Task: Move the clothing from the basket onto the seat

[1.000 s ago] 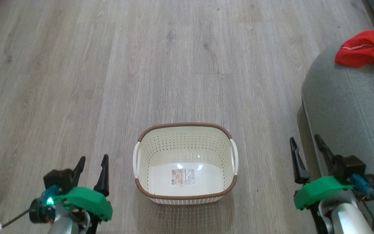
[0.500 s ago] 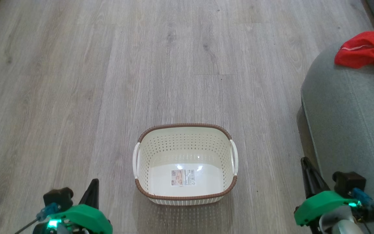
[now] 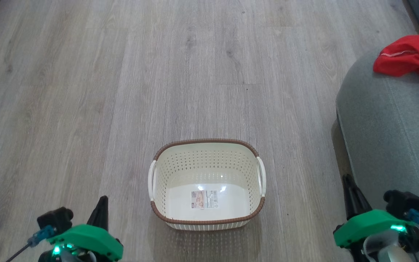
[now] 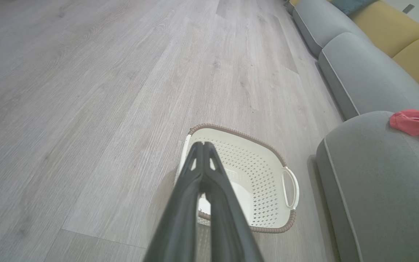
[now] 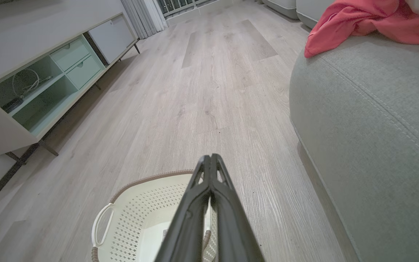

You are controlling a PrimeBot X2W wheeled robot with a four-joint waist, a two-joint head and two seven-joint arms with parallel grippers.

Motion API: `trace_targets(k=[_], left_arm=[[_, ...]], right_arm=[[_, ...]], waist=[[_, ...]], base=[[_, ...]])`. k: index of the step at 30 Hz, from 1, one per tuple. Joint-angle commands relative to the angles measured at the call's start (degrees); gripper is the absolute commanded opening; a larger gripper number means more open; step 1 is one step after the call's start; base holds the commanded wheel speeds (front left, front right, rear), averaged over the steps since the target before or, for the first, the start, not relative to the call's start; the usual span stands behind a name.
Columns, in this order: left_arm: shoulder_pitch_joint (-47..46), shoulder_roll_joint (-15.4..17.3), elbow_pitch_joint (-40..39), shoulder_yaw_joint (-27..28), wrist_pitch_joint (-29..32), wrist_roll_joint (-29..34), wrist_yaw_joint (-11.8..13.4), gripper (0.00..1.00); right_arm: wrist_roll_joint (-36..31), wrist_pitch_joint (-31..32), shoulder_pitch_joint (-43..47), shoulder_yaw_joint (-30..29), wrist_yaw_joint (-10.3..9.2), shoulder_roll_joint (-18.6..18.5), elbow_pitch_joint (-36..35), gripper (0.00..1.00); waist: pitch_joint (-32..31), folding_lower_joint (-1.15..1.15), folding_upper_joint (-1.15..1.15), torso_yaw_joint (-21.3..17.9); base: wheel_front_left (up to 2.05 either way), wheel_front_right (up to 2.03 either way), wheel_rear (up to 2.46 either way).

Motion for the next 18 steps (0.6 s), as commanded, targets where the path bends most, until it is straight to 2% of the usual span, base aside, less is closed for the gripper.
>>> trace_targets(k=[1, 18], left_arm=[[-2.35, 0.09, -2.19, 1.07, 0.27, -1.46, -0.36, 0.00], [-2.33, -0.02, -4.64, 2.34, 3.21, -12.54, -0.67, 0.00]], right_arm=[[1.69, 0.34, -2.42, -0.14, 0.00, -0.17, -2.16, 0.00], [14.21, 3.36, -2.76, -0.73, -0.01, -0.18, -3.34, 0.00]], waist=[[-0.01, 0.00, 0.00, -0.01], [-0.23, 0.00, 0.00, -0.30]], base=[[0.00, 0.00, 0.00], [0.00, 0.00, 0.00]])
